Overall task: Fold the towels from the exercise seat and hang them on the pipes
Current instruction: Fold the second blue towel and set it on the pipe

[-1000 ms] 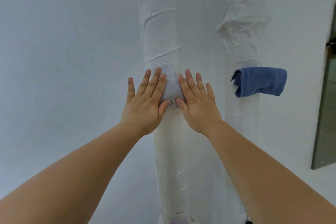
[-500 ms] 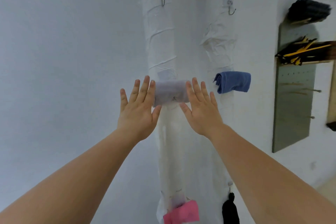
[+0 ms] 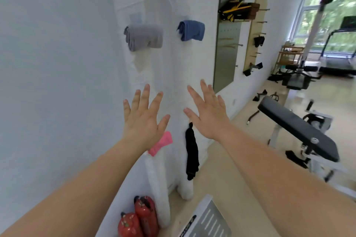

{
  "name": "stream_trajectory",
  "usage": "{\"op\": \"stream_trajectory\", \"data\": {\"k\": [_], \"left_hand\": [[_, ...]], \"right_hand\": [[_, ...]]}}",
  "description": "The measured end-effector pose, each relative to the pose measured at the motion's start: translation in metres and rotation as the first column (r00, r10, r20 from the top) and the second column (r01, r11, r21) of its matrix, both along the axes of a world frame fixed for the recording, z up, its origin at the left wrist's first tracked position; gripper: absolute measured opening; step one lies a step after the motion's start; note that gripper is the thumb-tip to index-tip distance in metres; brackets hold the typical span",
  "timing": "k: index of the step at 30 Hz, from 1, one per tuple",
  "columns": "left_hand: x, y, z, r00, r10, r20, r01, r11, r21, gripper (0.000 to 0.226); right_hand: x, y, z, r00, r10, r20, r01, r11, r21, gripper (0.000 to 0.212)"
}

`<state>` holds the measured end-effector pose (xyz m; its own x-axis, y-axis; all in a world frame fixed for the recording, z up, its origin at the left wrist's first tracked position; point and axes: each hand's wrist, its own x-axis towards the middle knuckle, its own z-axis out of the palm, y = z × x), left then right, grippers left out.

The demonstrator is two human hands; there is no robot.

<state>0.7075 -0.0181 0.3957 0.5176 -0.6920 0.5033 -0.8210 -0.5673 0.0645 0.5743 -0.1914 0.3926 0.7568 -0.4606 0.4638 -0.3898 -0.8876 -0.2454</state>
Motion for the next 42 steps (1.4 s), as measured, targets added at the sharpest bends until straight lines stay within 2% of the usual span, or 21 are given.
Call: {"op": "stream_trajectory", "data": {"k": [7, 11, 16, 19, 22, 26, 30, 35, 38, 42], "left_hand": [[-0.107, -0.029, -0.079, 0.962, -0.232, -0.14, 0.248, 0.962, 0.11, 0.073], [-0.175, -0.046, -0.118, 0.922, -0.318, -0.222, 0.359, 0.917, 0.177, 0.077], [-0.285, -0.066, -0.176, 0.878, -0.309, -0.367, 0.436, 0.831, 0.344, 0.079], [-0.359, -0.073, -0.211, 0.847, -0.326, -0.42, 0.483, 0.801, 0.354, 0.078], [-0.43, -0.082, -0.243, 0.839, -0.25, -0.483, 0.485, 0.746, 0.456, 0.075], [-0.507, -0.093, -0.276, 0.804, -0.254, -0.539, 0.546, 0.673, 0.498, 0.073], [-0.551, -0.098, -0.31, 0.767, -0.228, -0.6, 0.592, 0.613, 0.523, 0.073], [-0.574, -0.107, -0.35, 0.727, -0.205, -0.655, 0.65, 0.511, 0.562, 0.07], [-0.579, -0.121, -0.375, 0.683, -0.211, -0.7, 0.703, 0.448, 0.552, 0.065], [-0.58, -0.144, -0.408, 0.61, -0.101, -0.786, 0.74, 0.428, 0.519, 0.054]], "right_hand": [[-0.153, -0.001, -0.073, 0.944, -0.246, -0.219, 0.266, 0.962, 0.068, 0.07], [-0.24, -0.003, -0.122, 0.909, -0.32, -0.266, 0.361, 0.924, 0.125, 0.071], [-0.37, -0.001, -0.179, 0.842, -0.405, -0.357, 0.489, 0.852, 0.187, 0.072], [-0.454, -0.002, -0.211, 0.809, -0.421, -0.411, 0.538, 0.811, 0.228, 0.073], [-0.533, -0.003, -0.245, 0.768, -0.453, -0.452, 0.608, 0.738, 0.293, 0.07], [-0.609, 0.005, -0.294, 0.725, -0.497, -0.477, 0.679, 0.633, 0.373, 0.068], [-0.642, 0.022, -0.353, 0.653, -0.531, -0.54, 0.757, 0.491, 0.432, 0.066], [-0.645, 0.042, -0.413, 0.579, -0.516, -0.631, 0.815, 0.352, 0.461, 0.071], [-0.631, 0.045, -0.44, 0.534, -0.568, -0.627, 0.837, 0.249, 0.488, 0.076], [-0.603, 0.046, -0.469, 0.454, -0.665, -0.593, 0.845, 0.112, 0.522, 0.077]]}}
